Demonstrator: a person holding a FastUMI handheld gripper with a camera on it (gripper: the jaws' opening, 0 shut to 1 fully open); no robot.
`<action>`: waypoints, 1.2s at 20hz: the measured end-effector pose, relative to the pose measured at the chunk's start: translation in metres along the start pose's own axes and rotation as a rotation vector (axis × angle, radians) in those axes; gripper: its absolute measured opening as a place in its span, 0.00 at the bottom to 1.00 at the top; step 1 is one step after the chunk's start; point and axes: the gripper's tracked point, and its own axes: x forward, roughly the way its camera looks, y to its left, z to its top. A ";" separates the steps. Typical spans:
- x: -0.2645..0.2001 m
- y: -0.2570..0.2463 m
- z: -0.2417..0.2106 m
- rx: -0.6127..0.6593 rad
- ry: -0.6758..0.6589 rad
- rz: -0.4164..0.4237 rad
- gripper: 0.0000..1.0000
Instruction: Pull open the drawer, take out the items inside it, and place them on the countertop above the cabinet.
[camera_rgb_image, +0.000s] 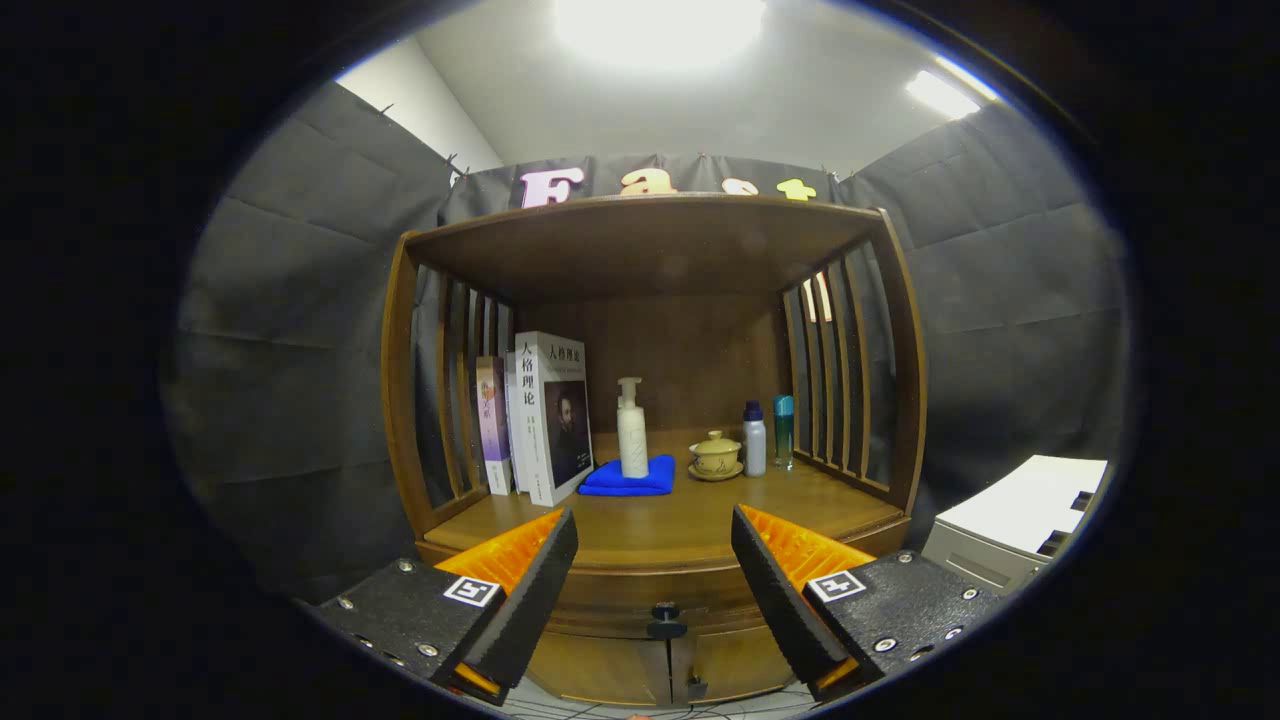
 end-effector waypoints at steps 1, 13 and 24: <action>0.001 0.002 -0.005 -0.011 0.011 0.008 0.96; 0.034 0.011 -0.057 -0.031 0.099 0.037 0.96; 0.050 0.020 -0.132 -0.110 0.174 -0.023 0.96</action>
